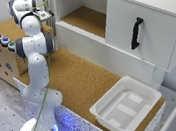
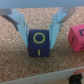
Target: Go towards the purple block and grasp it
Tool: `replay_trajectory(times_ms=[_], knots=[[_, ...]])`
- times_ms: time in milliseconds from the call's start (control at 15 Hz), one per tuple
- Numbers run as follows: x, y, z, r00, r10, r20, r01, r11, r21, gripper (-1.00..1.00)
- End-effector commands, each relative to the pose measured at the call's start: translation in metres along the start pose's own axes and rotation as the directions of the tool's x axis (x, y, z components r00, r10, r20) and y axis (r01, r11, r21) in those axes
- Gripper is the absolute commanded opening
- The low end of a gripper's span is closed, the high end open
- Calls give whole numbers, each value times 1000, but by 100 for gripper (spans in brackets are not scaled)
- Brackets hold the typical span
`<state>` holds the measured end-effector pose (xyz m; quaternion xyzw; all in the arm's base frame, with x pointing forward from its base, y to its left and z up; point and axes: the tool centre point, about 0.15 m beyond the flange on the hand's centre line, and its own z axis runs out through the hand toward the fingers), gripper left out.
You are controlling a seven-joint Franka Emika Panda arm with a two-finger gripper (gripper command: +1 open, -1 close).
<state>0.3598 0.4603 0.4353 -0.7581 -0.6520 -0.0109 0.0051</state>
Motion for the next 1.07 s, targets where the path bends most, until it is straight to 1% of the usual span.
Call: replay_trajectory(times_ms=[0, 133, 267, 400, 533, 600, 733, 800, 867, 1000], knots=[[13, 6, -28, 992, 106, 67, -103, 994, -40, -100], [10, 2, -41, 987, 153, 58, -150, 987, -56, -100], [6, -1, -52, 978, 197, 66, -193, 979, -62, -100], [-1, -2, -56, 970, 228, 83, -223, 973, -65, -100], [-10, 5, -57, 954, 289, 78, -284, 956, -70, -100], [-14, 9, -61, 941, 335, 36, -333, 941, -64, -100], [-19, 17, -63, 908, 419, 15, -417, 907, -60, -100], [-21, 19, -65, 892, 452, 8, -450, 890, -68, -100], [-19, 22, -66, 874, 487, 6, -486, 872, -58, -100], [-12, 26, -62, 828, 561, 7, -559, 827, -61, -100]])
